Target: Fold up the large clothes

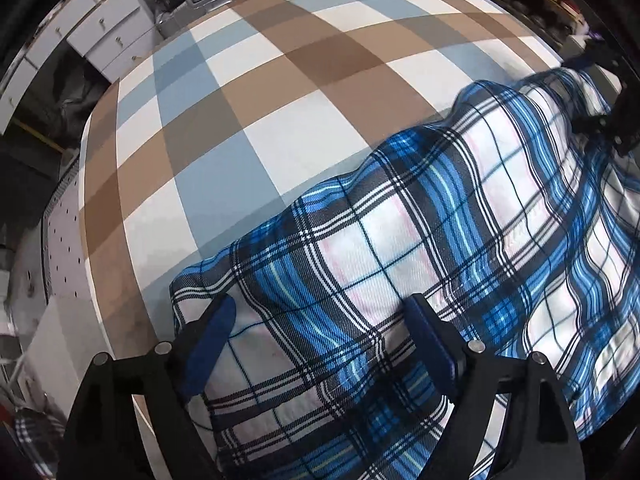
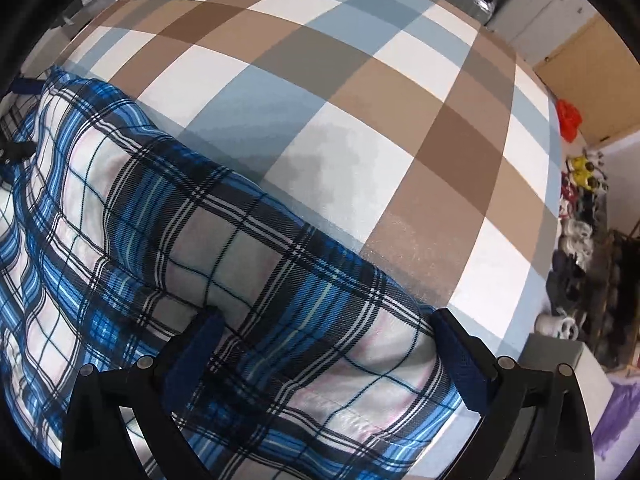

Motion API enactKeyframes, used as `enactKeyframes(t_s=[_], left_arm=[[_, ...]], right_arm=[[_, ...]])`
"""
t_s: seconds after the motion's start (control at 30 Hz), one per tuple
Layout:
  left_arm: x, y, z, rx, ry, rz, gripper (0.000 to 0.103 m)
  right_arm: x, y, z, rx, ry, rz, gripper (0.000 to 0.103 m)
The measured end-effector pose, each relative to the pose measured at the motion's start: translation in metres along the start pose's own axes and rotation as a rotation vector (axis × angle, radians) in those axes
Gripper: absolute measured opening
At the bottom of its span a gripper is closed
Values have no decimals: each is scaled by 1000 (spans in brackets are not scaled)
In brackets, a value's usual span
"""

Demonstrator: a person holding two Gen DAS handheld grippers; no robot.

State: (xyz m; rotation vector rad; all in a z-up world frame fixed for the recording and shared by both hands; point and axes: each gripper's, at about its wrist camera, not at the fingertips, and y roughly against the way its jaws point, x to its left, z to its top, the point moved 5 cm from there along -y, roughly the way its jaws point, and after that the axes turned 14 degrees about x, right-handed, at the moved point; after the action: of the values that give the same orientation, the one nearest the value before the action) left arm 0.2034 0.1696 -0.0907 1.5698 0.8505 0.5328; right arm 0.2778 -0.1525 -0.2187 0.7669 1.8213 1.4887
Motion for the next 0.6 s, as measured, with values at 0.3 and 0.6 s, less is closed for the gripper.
enactKeyframes(t_s=[0.3,0.6], left_arm=[[-3,3,3,-45,43,54,85],[14,0,47,-27,105,115,85]], right_arm=[[2,5,-1,-106,-98,-15,103],[-25,10,41,-147,-180,-51,102]])
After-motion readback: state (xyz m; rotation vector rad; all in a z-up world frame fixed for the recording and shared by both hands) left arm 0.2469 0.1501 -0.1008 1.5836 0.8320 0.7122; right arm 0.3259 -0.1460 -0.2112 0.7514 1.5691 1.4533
